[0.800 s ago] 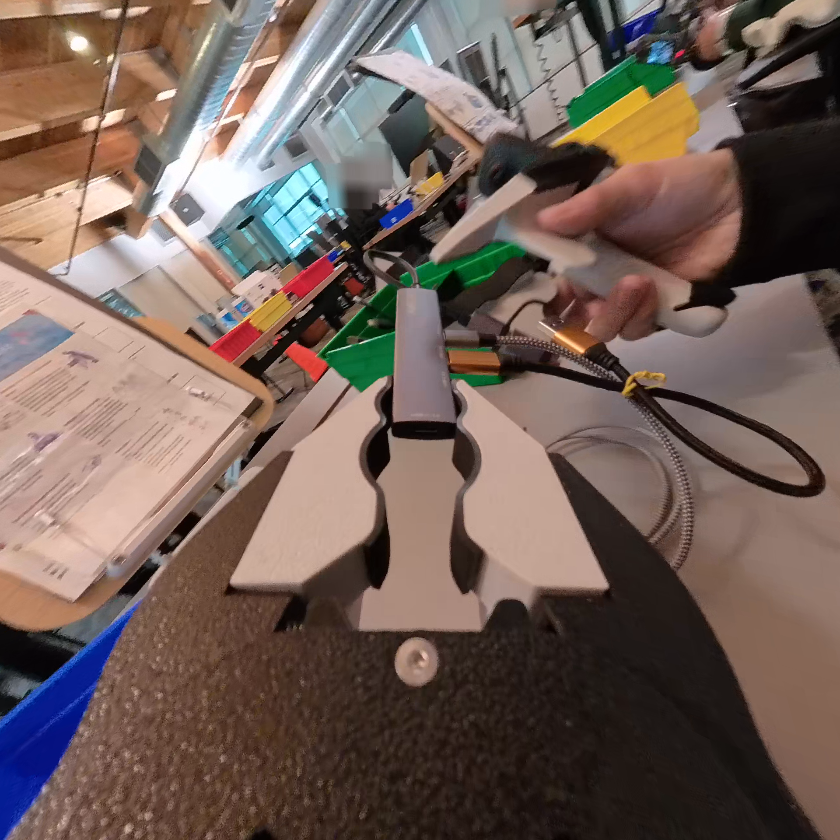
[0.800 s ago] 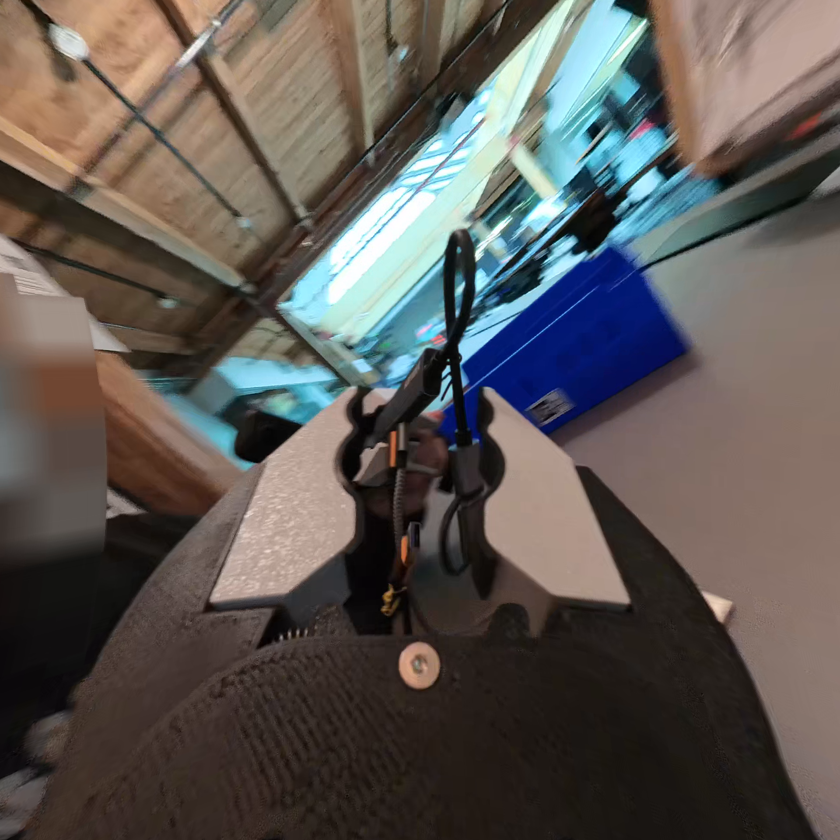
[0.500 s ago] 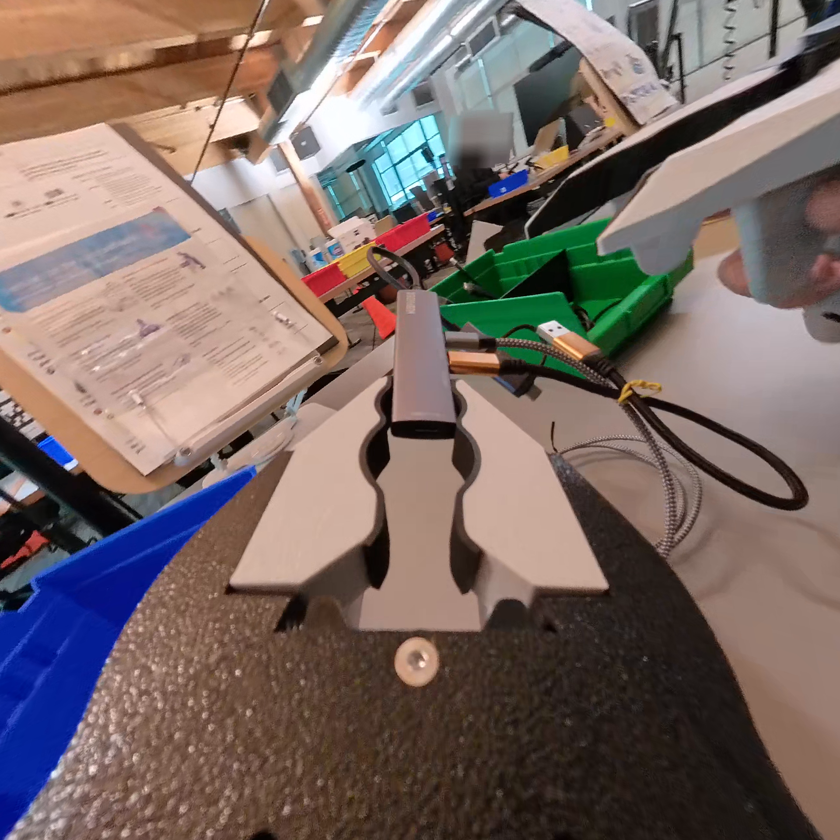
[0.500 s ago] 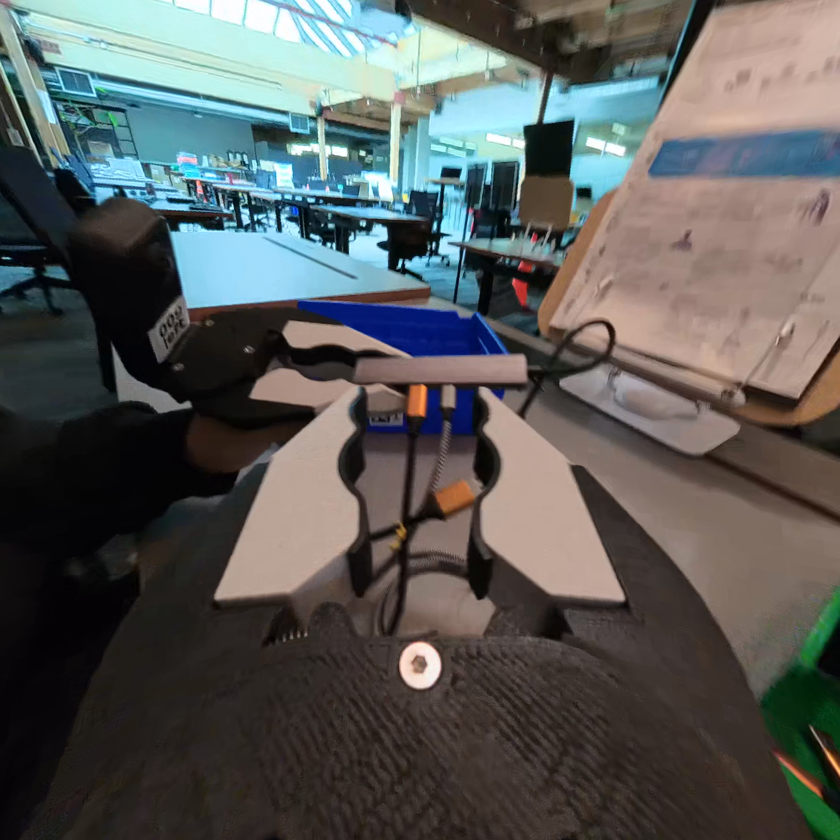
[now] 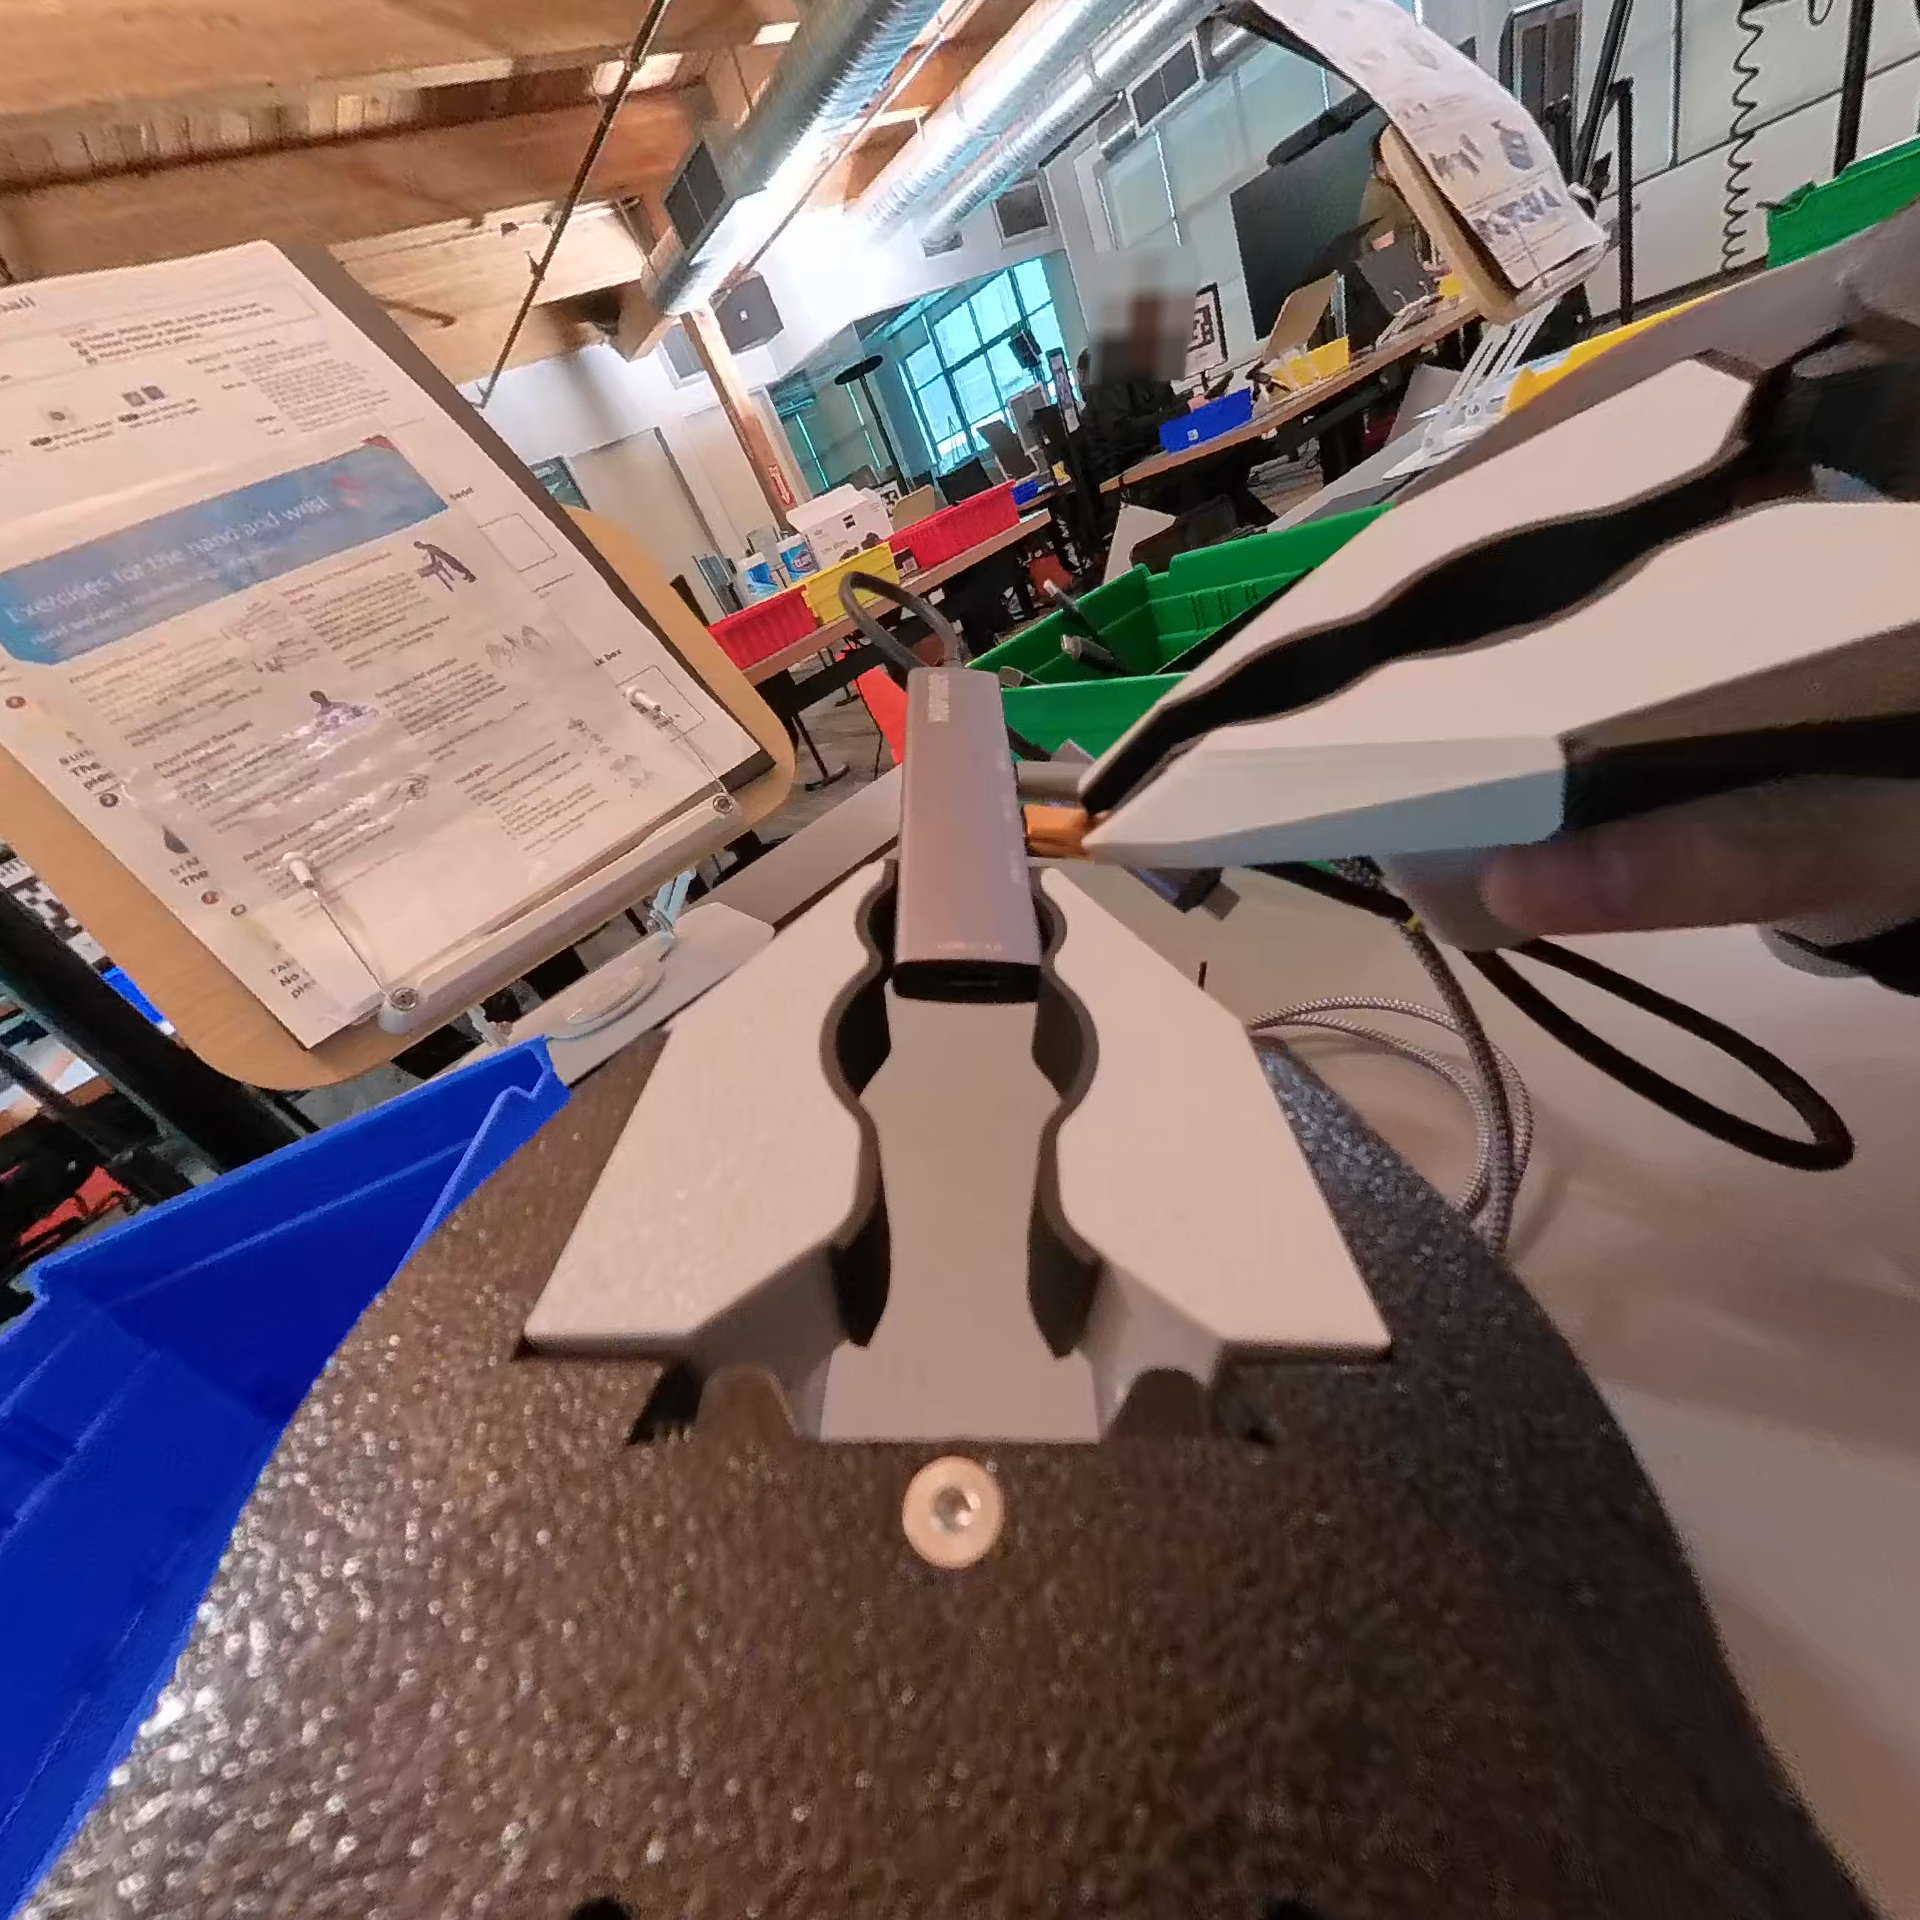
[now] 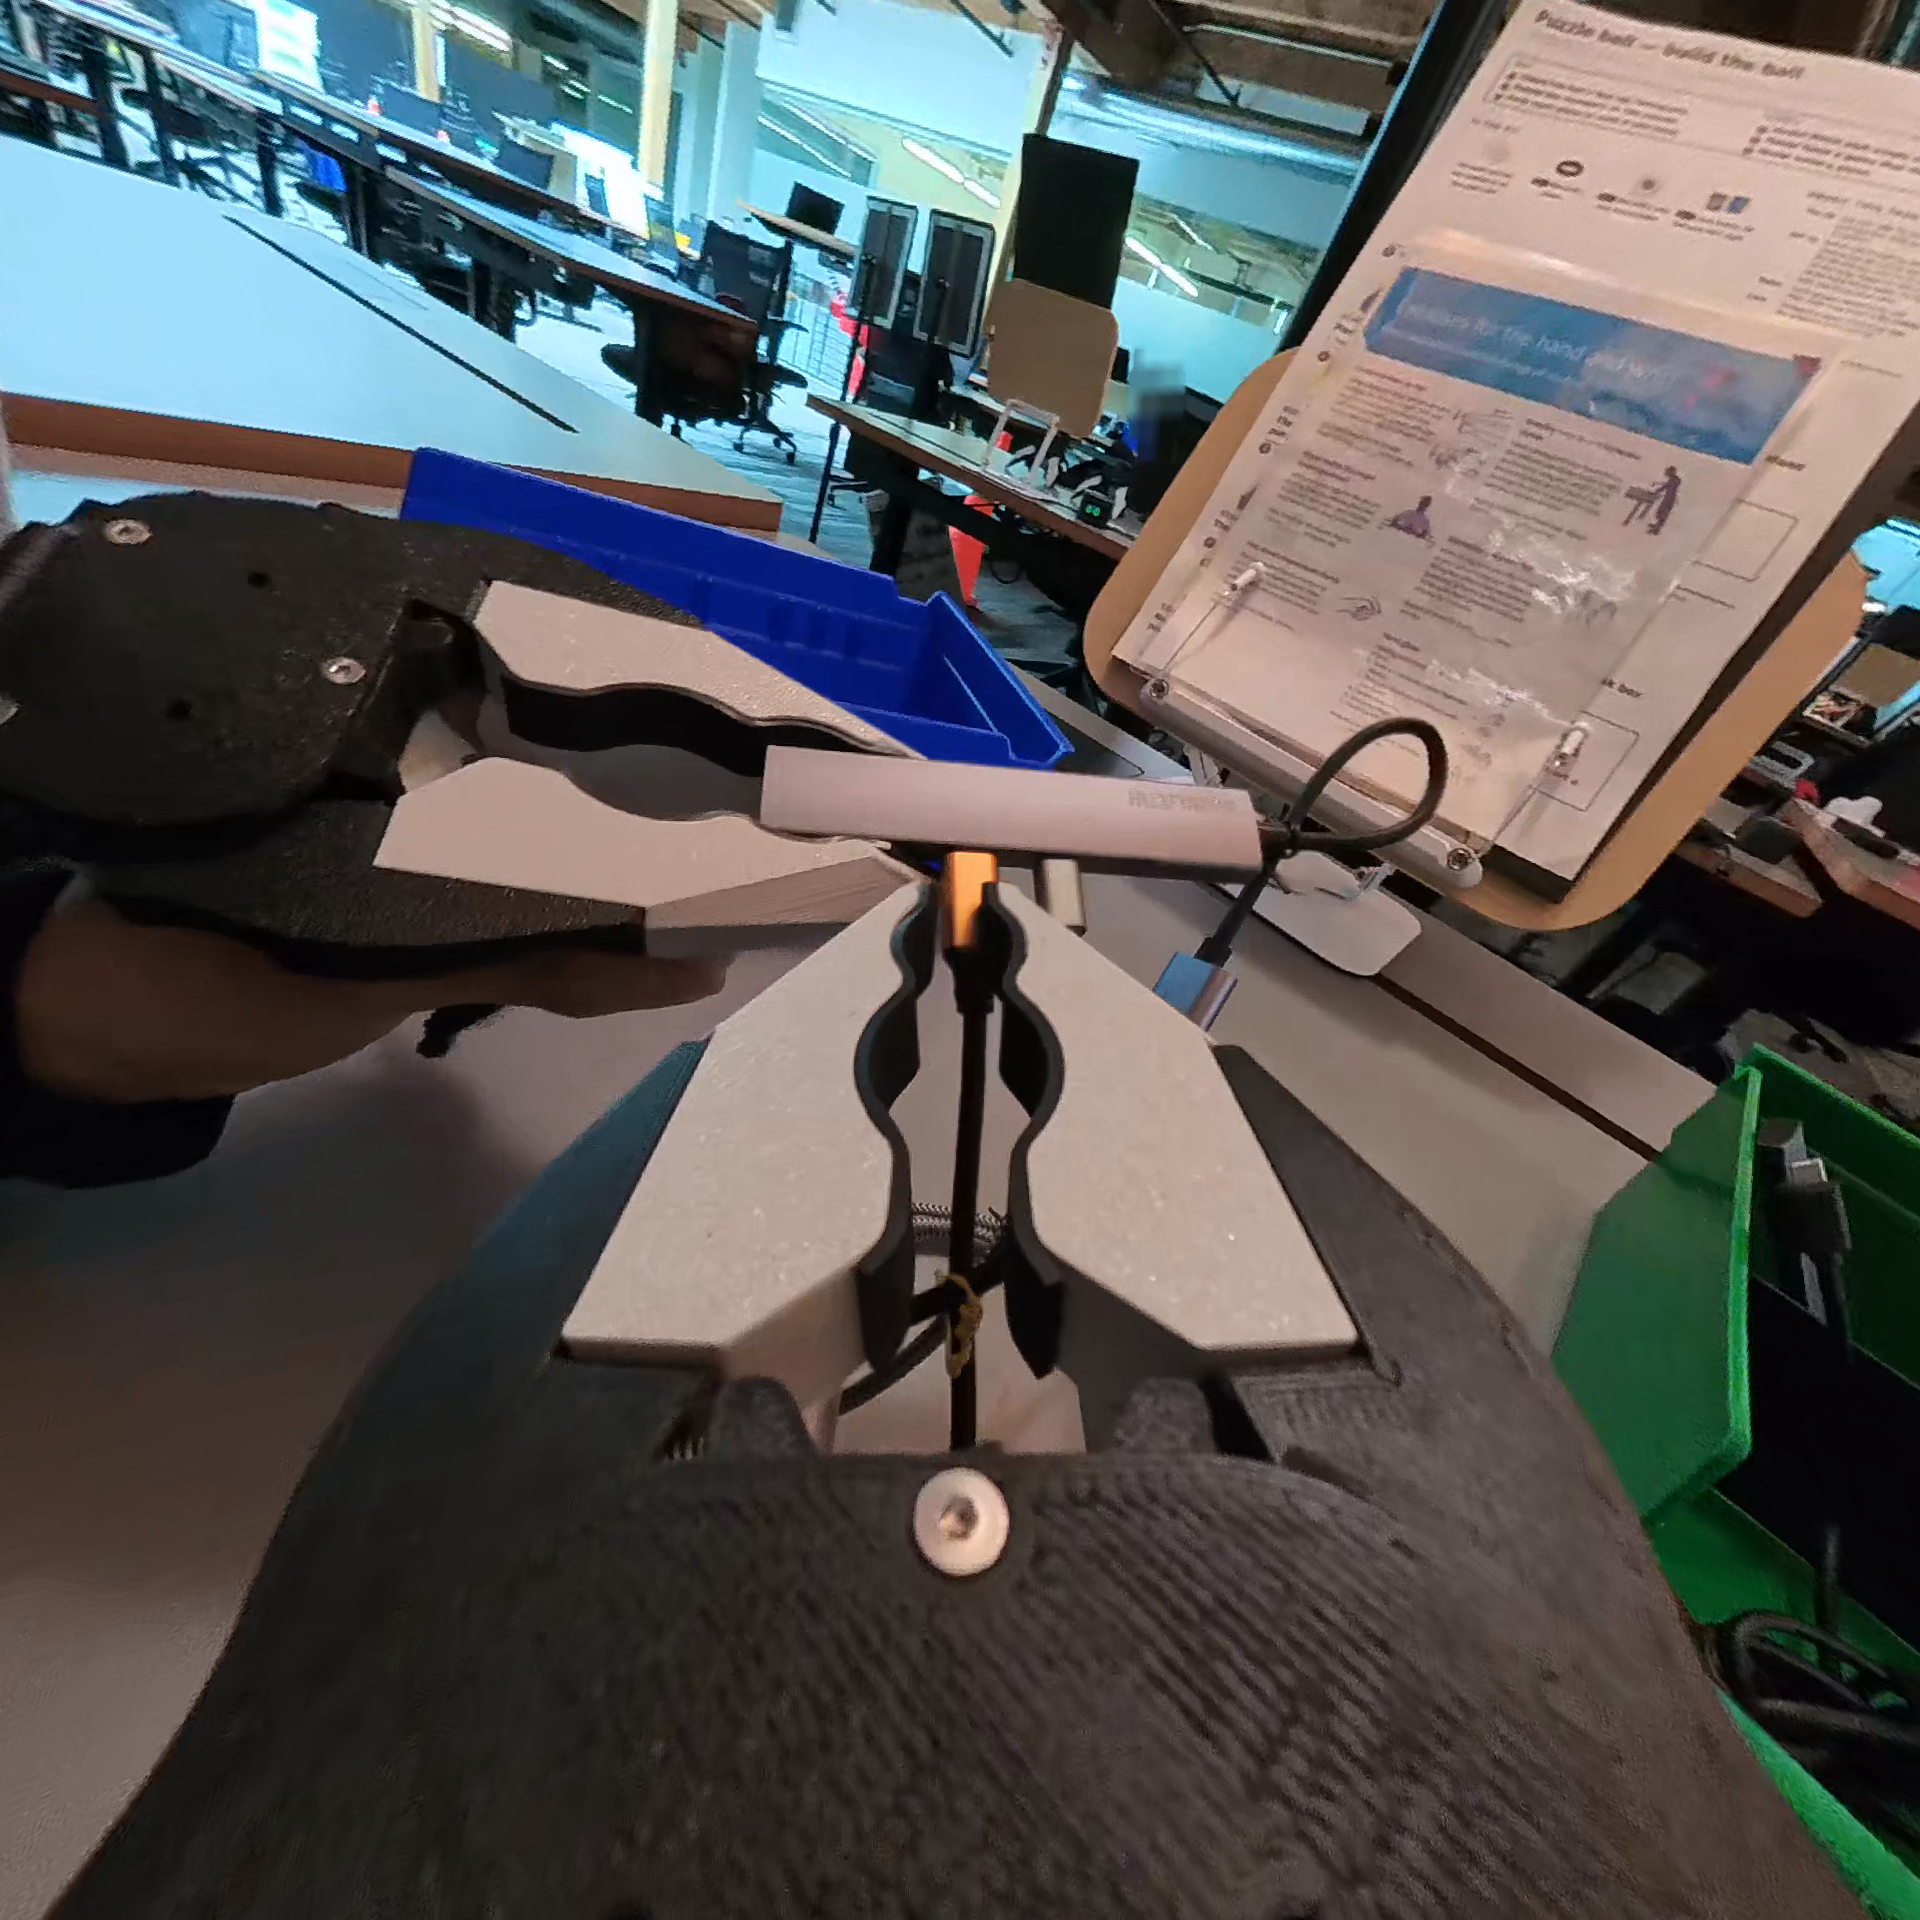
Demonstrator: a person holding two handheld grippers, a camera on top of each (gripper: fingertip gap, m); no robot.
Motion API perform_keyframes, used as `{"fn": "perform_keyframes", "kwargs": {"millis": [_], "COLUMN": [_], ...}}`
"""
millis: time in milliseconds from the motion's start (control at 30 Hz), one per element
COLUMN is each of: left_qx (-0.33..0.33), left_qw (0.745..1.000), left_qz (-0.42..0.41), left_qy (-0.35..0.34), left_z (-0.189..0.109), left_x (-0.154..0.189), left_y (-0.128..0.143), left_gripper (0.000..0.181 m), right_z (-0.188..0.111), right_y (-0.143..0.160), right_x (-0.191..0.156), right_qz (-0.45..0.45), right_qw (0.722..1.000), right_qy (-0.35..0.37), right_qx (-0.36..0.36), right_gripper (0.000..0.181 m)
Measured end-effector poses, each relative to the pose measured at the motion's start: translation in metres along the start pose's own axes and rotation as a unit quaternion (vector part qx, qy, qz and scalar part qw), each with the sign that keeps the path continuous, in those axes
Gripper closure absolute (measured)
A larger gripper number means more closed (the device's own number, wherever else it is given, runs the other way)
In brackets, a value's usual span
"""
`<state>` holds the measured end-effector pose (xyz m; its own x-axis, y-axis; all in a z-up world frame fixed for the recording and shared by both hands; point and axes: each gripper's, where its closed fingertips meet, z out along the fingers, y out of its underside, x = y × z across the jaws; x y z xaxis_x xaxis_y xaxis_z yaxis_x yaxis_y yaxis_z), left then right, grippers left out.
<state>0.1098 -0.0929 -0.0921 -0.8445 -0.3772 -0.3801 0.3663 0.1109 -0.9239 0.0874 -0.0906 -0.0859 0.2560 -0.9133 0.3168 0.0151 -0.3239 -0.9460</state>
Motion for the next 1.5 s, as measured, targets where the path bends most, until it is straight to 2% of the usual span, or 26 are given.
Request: {"fn": "perform_keyframes", "kwargs": {"millis": [167,400,600,733,867,1100,1233,1433,1500], "left_qx": [-0.002,0.001,-0.012,-0.014,-0.015,-0.016,0.003,0.014,0.015], "left_qw": [1.0,1.0,0.999,0.998,0.997,0.996,0.995,0.996,0.996], "left_qz": [0.007,0.008,0.034,0.06,0.068,0.082,0.099,0.086,0.087], "left_qy": [-0.003,0.001,-0.001,-0.011,-0.011,-0.009,-0.03,-0.027,-0.019], "left_z": [0.001,0.002,0.002,-0.001,0.0,0.0,-0.003,-0.003,-0.003], "left_x": [0.002,0.004,-0.001,-0.002,0.0,0.004,0.003,0.004,0.004], "left_y": [0.003,0.002,0.005,-0.003,-0.004,-0.006,-0.017,-0.014,-0.012], "left_gripper": [0.16,0.16,0.16,0.16,0.16,0.16,0.16,0.16,0.16], "right_z": [0.001,0.003,0.007,0.002,-0.001,-0.007,-0.007,-0.004,-0.004], "right_y": [0.01,0.011,0.015,0.008,0.01,0.011,0.003,0.005,0.009], "right_x": [0.004,0.003,0.001,0.001,0.001,0.001,0.002,0.001,-0.001], "right_qz": [0.004,0.012,-0.059,-0.044,-0.075,-0.045,0.038,0.039,0.042], "right_qw": [1.0,1.0,0.997,0.997,0.993,0.993,0.997,0.998,0.997], "right_qy": [0.008,0.01,0.024,0.01,0.013,-0.014,-0.017,-0.014,-0.03], "right_qx": [-0.03,-0.025,-0.053,-0.069,-0.09,-0.11,-0.057,-0.041,-0.058], "right_gripper": [0.167,0.171,0.17,0.17,0.17,0.169,0.17,0.17,0.17]}}
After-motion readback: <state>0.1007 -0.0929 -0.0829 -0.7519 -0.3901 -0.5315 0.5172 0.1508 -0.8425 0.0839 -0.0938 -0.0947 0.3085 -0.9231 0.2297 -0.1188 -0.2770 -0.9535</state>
